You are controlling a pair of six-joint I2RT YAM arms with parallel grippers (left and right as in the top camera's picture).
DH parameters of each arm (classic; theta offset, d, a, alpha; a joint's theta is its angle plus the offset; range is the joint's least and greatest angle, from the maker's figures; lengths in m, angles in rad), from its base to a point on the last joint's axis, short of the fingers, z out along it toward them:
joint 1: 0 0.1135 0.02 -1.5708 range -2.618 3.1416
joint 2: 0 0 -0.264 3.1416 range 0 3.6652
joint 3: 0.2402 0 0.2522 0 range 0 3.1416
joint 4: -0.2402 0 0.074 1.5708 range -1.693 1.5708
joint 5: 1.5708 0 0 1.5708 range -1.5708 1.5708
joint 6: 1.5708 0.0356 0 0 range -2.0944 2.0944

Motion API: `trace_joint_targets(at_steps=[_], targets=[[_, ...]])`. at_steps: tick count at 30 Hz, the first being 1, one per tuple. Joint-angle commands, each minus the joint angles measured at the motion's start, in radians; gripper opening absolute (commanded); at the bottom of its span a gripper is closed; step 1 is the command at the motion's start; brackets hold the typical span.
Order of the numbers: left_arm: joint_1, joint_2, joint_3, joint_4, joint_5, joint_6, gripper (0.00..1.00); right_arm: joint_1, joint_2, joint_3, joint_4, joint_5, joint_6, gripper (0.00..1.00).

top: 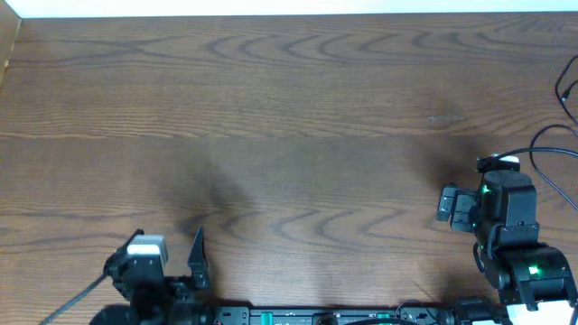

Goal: Untangle cables

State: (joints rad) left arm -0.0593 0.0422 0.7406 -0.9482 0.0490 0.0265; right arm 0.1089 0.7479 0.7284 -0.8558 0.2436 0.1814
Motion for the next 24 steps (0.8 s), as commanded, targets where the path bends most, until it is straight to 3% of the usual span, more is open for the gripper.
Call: trace_joint_targets(at_steps=[1, 11, 24], targets=[[0.009, -0.040, -0.003, -0.012, -0.009, -0.002, 0.98, 0.006, -0.002, -0.005, -0.002, 0.012, -0.003, 0.99], [0.010, -0.040, -0.084, 0.016, -0.009, -0.002, 0.98, 0.006, -0.002, -0.005, -0.002, 0.012, -0.003, 0.99], [0.011, -0.040, -0.386, 0.399, -0.008, -0.002, 0.98, 0.006, -0.002, -0.005, -0.002, 0.012, -0.003, 0.99]])
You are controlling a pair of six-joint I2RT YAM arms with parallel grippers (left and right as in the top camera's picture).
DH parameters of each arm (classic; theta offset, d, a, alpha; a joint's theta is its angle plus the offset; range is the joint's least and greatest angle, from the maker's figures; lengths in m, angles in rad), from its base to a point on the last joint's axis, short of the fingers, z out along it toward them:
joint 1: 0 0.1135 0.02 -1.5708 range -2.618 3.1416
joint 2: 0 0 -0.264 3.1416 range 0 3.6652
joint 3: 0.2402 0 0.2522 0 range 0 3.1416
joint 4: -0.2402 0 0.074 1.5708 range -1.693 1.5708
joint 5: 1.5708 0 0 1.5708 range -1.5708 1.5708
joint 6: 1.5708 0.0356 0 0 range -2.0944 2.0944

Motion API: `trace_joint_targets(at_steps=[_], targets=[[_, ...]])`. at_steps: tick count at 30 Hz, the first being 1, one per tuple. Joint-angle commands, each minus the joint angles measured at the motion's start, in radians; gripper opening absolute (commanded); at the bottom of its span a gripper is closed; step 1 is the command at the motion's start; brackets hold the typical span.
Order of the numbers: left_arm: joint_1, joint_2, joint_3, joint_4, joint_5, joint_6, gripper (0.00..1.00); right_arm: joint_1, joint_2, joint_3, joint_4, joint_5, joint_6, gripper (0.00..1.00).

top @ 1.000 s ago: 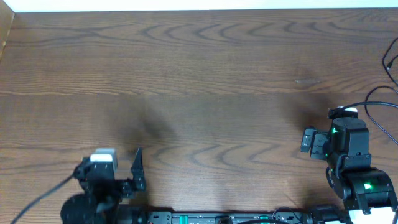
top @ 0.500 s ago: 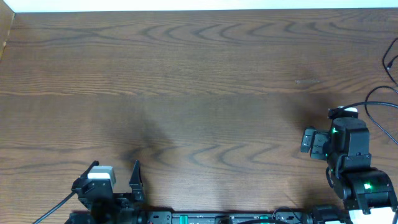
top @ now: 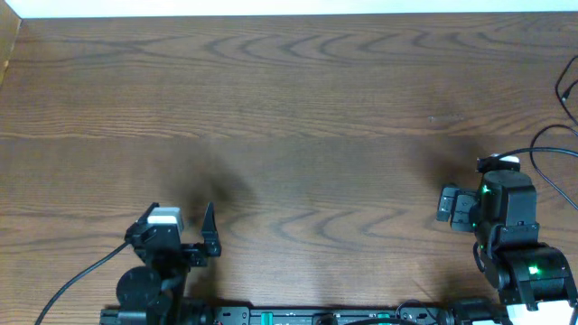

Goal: Untangle cables

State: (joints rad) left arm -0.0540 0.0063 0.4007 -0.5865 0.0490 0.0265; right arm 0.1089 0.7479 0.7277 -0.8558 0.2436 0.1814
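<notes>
In the overhead view a thin black cable [top: 547, 135] loops in from the table's right edge, and another short piece [top: 567, 86] shows higher on that edge. My right gripper [top: 446, 204] is low at the right, pointing left, a little left of the loop; its jaws are not readable. At the lower left is my left gripper [top: 173, 221], under its white camera box. One dark finger [top: 209, 231] stands well off to the right, so it looks open and holds nothing.
The brown wooden table [top: 289, 108] fills the view, with a pale wall strip along the far edge. A black lead [top: 81, 278] trails from the left arm toward the lower left corner. Both arm bases and a black rail sit along the near edge.
My left gripper has moved a little away from the near edge and to the right. The right arm and the cable at the right edge have not moved.
</notes>
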Motion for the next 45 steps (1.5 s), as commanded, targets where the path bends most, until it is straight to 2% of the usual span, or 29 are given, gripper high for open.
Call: trace_joint_targets(at_steps=[1, 17, 23, 45], targets=[[0.005, -0.005, -0.070, 0.063, -0.008, -0.002, 0.98, 0.006, -0.002, -0.005, -0.002, 0.012, -0.003, 0.99], [0.005, -0.005, -0.338, 0.430, -0.005, -0.002, 0.98, 0.006, -0.002, -0.005, -0.002, 0.012, -0.003, 0.99], [0.008, -0.005, -0.394, 0.523, -0.005, -0.002, 0.98, 0.006, -0.002, -0.005, -0.002, 0.012, -0.003, 0.99], [0.052, -0.005, -0.397, 0.521, 0.022, -0.008, 0.98, 0.006, -0.002, -0.005, -0.002, 0.012, -0.003, 0.99]])
